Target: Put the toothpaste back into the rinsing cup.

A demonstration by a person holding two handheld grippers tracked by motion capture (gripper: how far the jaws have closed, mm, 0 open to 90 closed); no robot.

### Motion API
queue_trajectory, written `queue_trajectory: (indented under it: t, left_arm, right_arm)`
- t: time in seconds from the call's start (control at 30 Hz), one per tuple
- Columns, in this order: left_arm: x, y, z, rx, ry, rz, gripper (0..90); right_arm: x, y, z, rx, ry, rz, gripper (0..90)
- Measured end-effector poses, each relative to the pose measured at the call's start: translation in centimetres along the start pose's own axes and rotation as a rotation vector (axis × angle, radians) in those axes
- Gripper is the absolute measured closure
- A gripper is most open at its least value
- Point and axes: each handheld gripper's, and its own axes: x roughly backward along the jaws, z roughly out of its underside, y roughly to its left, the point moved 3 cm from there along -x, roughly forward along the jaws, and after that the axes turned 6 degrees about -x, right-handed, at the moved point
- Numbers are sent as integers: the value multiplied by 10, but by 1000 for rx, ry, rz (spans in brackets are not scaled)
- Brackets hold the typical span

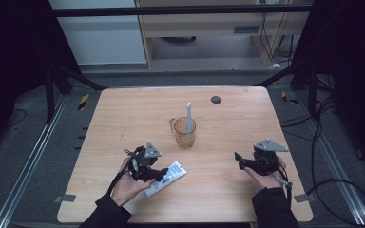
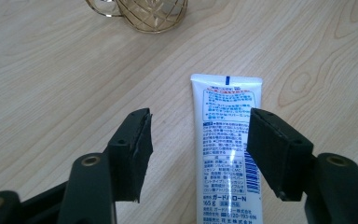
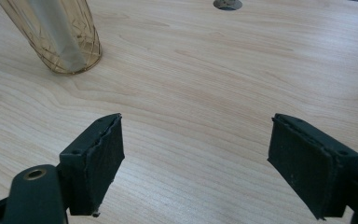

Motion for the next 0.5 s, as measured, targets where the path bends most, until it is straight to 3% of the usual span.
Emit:
queue_trajectory:
  t: [0.27,0.5]
  left_arm:
    - [-11,-7,-2,-35,46,14,341]
    - [-23,-10,0,-38,95,38,337]
  right_arm:
    - [-1,-1,0,8,2,-2,180]
    - [-1,0,0,3,3,-13,179]
